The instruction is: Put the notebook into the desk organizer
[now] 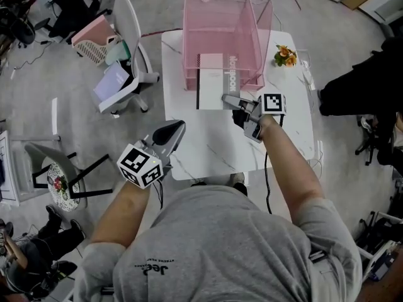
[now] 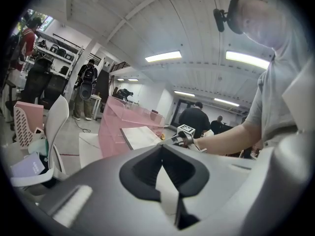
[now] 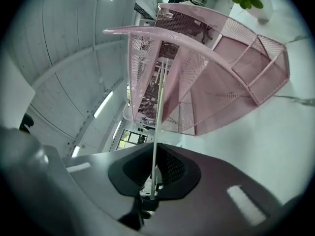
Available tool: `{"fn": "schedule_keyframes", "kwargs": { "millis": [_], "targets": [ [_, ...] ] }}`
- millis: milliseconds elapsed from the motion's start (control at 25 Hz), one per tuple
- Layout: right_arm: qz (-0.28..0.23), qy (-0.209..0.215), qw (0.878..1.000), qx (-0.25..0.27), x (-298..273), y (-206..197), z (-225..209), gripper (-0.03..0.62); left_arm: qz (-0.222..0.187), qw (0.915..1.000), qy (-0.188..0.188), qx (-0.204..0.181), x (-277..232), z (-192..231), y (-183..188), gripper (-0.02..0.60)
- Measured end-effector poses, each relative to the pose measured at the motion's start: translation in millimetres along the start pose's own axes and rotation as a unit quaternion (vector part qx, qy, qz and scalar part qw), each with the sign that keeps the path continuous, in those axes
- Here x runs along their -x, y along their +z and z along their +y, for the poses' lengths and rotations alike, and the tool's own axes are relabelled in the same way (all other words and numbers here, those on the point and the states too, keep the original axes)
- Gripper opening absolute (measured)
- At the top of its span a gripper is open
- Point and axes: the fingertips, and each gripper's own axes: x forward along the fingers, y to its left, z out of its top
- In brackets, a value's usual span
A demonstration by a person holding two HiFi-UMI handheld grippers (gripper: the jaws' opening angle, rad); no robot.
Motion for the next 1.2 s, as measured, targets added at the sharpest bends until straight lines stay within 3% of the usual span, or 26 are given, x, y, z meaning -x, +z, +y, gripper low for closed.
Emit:
{"fn": "schedule_keyframes", "kwargs": {
  "millis": [400,880,1200],
  "targets": [
    [-0.016,-0.012,1.000,0.015,-23,44,1,0.009,0.004,0.9999,0.002,0.012,3,10,-4,0.060],
    [-0.016,-0.035,0.999,0.030,-31,59,1,0.011,0.008,0.9998,-0.007,0.019,-2,15,-8,0.060],
    [-0.087,-0.047,0.995,0.023,-26,75,9,0.054,0.012,0.9996,-0.015,0.023,-4,10,-14,0.060]
  ]
}}
